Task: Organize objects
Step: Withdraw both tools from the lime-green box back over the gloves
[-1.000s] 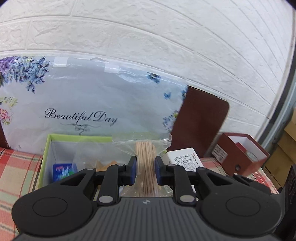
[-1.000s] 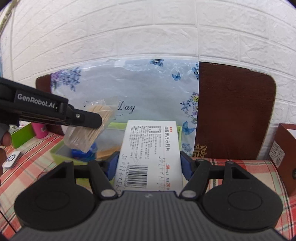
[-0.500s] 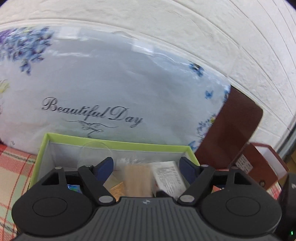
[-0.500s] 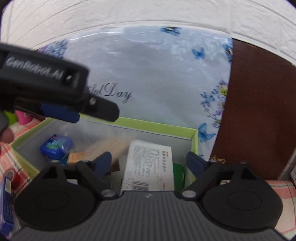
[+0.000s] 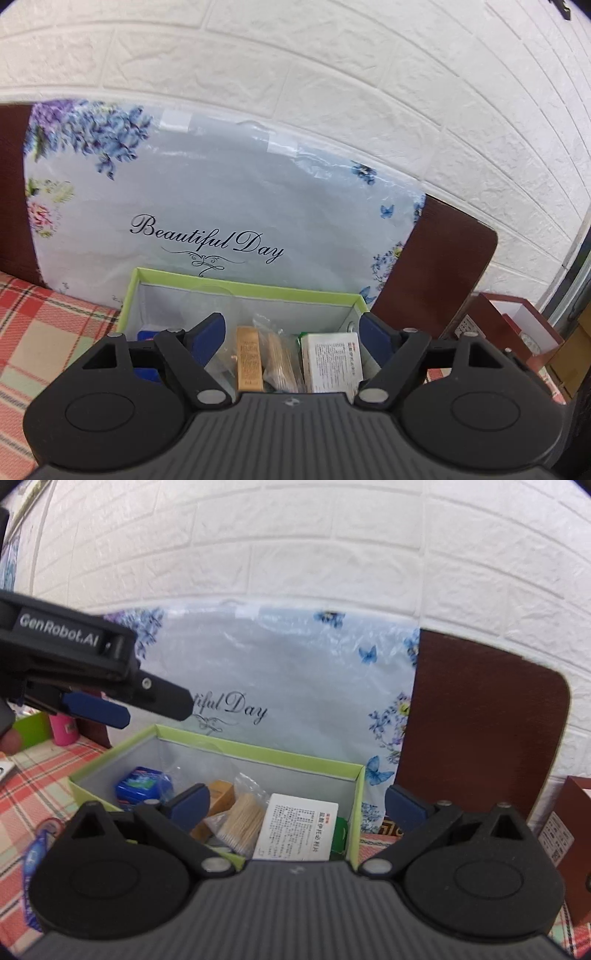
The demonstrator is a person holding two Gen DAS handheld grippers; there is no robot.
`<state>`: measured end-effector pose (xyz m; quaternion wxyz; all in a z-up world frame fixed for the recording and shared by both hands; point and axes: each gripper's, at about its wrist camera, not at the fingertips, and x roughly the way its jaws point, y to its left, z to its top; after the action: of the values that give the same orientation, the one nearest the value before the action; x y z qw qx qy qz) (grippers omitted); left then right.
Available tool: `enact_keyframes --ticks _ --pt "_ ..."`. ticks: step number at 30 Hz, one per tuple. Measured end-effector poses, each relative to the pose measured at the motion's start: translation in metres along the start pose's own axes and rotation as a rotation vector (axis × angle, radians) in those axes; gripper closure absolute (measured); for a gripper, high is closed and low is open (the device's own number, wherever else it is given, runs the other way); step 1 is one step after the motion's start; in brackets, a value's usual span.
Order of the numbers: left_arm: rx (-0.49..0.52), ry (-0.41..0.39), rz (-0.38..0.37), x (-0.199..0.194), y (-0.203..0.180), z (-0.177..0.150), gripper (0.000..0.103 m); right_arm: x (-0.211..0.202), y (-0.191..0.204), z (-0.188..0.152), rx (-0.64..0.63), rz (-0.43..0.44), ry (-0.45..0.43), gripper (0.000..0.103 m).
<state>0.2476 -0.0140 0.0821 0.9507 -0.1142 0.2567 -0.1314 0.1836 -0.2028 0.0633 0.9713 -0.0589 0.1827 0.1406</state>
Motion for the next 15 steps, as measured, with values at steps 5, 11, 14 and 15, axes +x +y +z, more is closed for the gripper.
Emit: enact_keyframes --ticks 5,11,14,15 --pt "0.027 -0.002 0.049 -0.039 -0.016 -0.020 0.019 -0.041 0.011 -0.006 0.018 0.017 -0.017 0.000" --pt "0.073 0.028 0.094 -0.071 -0.027 -0.057 0.017 -0.078 0.029 -0.034 0.031 0.012 0.011 0.000" --pt "0.082 0.066 0.116 -0.079 -0.027 -0.076 0.017 -0.093 0.036 -0.052 0.060 0.016 0.037 0.000" --pt "0.077 0.077 0.125 -0.080 -0.026 -0.081 0.017 -0.095 0.037 -0.057 0.071 0.020 0.047 0.000"
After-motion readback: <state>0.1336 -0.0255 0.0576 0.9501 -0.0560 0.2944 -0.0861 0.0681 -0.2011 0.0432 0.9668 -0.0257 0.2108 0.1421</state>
